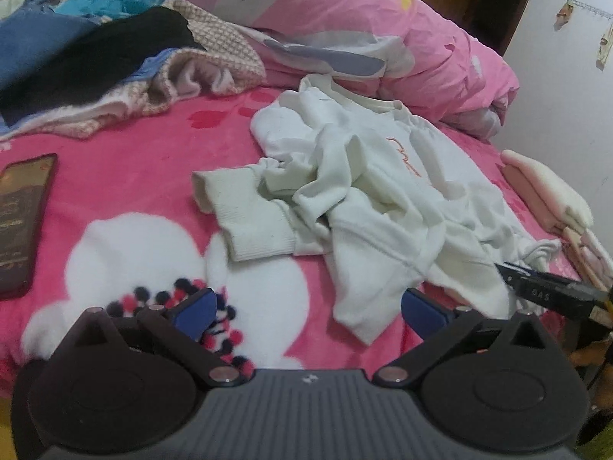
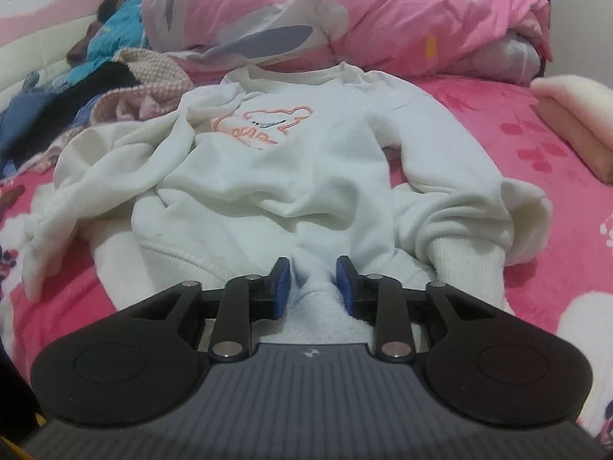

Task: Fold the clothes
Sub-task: 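Move both grippers back over the spread-out sweatshirt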

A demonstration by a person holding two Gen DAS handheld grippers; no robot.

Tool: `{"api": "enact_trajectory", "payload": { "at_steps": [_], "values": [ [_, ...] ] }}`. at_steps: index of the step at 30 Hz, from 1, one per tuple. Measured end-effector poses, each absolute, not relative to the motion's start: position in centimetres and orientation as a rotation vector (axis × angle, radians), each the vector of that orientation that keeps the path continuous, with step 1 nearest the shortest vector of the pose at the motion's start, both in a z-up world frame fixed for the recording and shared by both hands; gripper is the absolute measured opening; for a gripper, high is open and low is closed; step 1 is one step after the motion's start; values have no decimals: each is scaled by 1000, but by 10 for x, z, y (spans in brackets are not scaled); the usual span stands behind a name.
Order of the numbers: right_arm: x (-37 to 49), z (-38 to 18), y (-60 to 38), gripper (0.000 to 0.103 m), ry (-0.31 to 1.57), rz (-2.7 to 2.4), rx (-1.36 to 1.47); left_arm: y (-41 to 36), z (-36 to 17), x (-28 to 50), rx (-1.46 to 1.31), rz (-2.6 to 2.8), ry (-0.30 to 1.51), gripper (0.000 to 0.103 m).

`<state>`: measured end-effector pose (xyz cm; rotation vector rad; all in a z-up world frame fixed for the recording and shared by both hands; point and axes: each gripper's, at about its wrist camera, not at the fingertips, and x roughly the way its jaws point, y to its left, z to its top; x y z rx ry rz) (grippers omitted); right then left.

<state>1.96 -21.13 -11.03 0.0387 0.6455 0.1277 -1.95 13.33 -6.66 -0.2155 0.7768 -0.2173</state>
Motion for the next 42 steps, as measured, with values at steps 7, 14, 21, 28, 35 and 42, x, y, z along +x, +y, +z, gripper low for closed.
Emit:
{"api": "enact_trajectory", "payload": {
  "at_steps": [7,14,21,28,35,42],
  "values": [
    [22,-111,-201,52,658,131,32,135,-71,-18,-170,-154,744,103],
    [18,-111,-194,59,646,107,31,135,-86,-4,-105,-106,753,101],
    [19,-108,-191,71,659,107,47,139,-94,-8,-70,-104,722,88],
    [17,-96,-186,71,691,70,51,154,-89,-24,-100,-108,656,61],
    [-23,-73,-200,74,587,99,136,153,-78,-31,-110,-185,601,54],
    [-48,-62,-228,74,518,43,170,141,-81,19,-56,-111,685,54]
  ]
}}
